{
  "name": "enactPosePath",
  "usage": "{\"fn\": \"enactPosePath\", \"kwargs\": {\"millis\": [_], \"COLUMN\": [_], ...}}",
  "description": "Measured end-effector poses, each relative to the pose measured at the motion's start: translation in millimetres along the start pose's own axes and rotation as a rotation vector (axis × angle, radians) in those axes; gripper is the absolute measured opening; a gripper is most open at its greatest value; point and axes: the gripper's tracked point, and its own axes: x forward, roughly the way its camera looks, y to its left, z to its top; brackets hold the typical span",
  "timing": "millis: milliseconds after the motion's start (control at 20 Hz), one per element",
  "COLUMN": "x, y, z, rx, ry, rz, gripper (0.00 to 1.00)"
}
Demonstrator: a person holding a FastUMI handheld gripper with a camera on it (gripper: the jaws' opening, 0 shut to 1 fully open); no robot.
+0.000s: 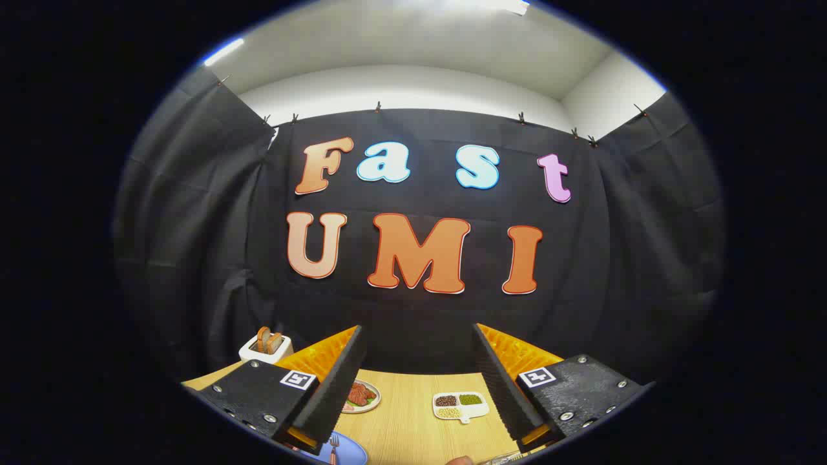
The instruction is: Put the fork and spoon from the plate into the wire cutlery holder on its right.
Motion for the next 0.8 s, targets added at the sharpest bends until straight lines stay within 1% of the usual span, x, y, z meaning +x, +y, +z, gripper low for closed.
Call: {"fn": "enactPosePath", "kwargs": {"millis": [300,550,800], "x": [-6,-9,-6], "y": [8,18,33], "z": [9,5,-19], "rx": [0.017,0.030,0.022], "ry": [-0.029,-0.021,0.046], "rz": [0.056,0.089,0.129], "gripper": [0.98,0.98,0.98]}}
